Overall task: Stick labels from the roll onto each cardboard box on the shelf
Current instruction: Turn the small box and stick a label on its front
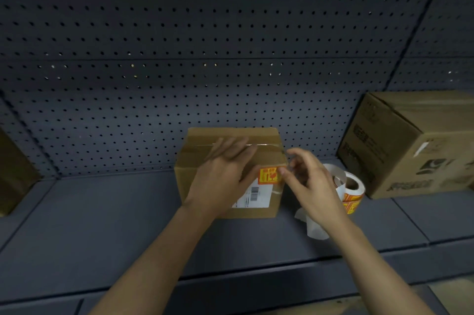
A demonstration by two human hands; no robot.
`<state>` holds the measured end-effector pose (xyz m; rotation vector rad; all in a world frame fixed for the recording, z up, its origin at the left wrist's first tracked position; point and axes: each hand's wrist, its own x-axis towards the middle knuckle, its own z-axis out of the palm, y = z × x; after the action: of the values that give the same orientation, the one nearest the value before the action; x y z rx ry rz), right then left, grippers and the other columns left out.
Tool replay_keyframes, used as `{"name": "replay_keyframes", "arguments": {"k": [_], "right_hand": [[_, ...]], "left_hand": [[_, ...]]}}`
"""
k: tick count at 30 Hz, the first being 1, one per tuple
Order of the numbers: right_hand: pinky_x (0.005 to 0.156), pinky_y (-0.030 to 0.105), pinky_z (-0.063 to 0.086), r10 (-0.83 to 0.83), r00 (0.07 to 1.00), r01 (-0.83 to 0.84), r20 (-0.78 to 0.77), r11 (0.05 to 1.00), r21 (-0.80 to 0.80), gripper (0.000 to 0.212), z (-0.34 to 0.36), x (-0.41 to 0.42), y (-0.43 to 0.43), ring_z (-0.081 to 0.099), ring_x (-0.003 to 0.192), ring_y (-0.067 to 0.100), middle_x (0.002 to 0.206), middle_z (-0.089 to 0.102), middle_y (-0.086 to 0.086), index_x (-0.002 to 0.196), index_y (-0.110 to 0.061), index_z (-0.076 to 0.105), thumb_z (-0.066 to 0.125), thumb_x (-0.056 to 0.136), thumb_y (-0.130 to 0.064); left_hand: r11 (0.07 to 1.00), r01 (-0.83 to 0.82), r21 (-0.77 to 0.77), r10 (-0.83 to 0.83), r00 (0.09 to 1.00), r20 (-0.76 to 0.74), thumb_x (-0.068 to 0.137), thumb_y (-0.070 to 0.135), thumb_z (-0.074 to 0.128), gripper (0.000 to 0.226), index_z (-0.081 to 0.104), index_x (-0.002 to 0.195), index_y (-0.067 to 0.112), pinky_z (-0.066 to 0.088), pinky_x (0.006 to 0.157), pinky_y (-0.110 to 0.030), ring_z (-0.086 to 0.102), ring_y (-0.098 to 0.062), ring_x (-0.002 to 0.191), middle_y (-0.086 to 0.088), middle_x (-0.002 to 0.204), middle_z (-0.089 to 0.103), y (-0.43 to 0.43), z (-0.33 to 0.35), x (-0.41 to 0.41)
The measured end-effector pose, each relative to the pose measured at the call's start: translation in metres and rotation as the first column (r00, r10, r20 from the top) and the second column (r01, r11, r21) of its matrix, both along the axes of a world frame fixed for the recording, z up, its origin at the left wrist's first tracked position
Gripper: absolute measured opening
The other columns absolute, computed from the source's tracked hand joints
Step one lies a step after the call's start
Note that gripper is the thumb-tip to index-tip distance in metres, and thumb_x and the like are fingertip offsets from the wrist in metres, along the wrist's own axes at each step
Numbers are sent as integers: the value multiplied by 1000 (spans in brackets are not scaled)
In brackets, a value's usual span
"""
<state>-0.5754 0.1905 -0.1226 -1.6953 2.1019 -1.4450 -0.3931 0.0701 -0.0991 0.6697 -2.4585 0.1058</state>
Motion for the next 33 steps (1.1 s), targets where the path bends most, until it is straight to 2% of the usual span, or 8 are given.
{"name": "replay_keyframes", "arguments": {"k": [6, 10, 12, 15, 18, 20, 26, 33], "right_hand": [[86, 21, 48, -25, 979, 22, 204, 1000, 16, 57, -2, 5, 0, 58, 103, 4, 115, 58, -11, 137, -33, 50, 65, 85, -48], [97, 21, 44, 11, 886, -39, 464, 998, 51, 83, -11, 14, -1, 54, 116, -8, 135, 52, -20, 151, -34, 34, 66, 77, -53], [99, 19, 44, 49, 842, -87, 538, 995, 46, 86, -16, 19, -3, 53, 118, -10, 134, 52, -27, 153, -33, 30, 68, 78, -50], [104, 28, 47, 97, 840, -144, 534, 989, 46, 64, -24, 27, -5, 58, 122, 2, 129, 65, -16, 148, -29, 42, 67, 89, -31], [103, 31, 50, 79, 873, -108, 481, 994, 33, 40, -24, 34, -6, 62, 115, 4, 118, 71, -11, 133, -21, 57, 64, 93, -17], [102, 31, 50, 68, 877, -83, 475, 997, 11, 35, -22, 38, -7, 63, 113, 5, 115, 71, -10, 128, -18, 60, 63, 94, -14], [91, 16, 49, 34, 880, 34, 473, 990, -133, 40, -1, 50, 1, 64, 113, 7, 115, 72, -8, 129, -17, 60, 64, 90, -19], [90, 21, 51, -115, 915, 242, 387, 924, -298, 35, 36, 48, 22, 65, 104, 7, 112, 72, -7, 131, -7, 57, 57, 97, -5]], "left_hand": [[952, -95, 292, 183, 939, -291, 97, 47, 48, 47, 52, 135, 20, 41, 109, -52, 33, -25, 145, 0, 142, 53, -7, 16, 45], [728, -63, 682, 353, 888, -295, 79, 68, 63, 101, 3, 155, 40, 24, 117, -52, 9, -20, 152, 9, 163, 13, -7, -6, 69], [602, -8, 799, 404, 866, -296, 66, 80, 66, 119, -5, 154, 43, 32, 116, -50, 24, -20, 148, 12, 160, 24, -8, -17, 74], [444, 111, 889, 459, 824, -332, 70, 58, 79, 116, 7, 157, 31, 49, 89, -17, 57, 3, 110, 26, 122, 56, -7, -31, 73], [451, 119, 884, 459, 819, -344, 74, 43, 82, 58, 54, 125, 39, 53, 71, -12, 67, 2, 93, 25, 97, 68, -12, -43, 72], [476, 154, 866, 425, 821, -380, 75, 40, 82, 38, 58, 104, 45, 55, 68, -14, 68, 5, 87, 26, 88, 71, -15, -42, 73], [541, 296, 787, 354, 769, -532, 75, 34, 83, 41, 65, 113, 32, 57, 70, -16, 69, 4, 86, 25, 93, 72, -16, -15, 75], [543, 439, 716, 184, 769, -612, 76, 36, 81, 45, 67, 118, 28, 59, 81, -27, 70, 1, 93, 22, 99, 74, -18, 22, 44]]}}
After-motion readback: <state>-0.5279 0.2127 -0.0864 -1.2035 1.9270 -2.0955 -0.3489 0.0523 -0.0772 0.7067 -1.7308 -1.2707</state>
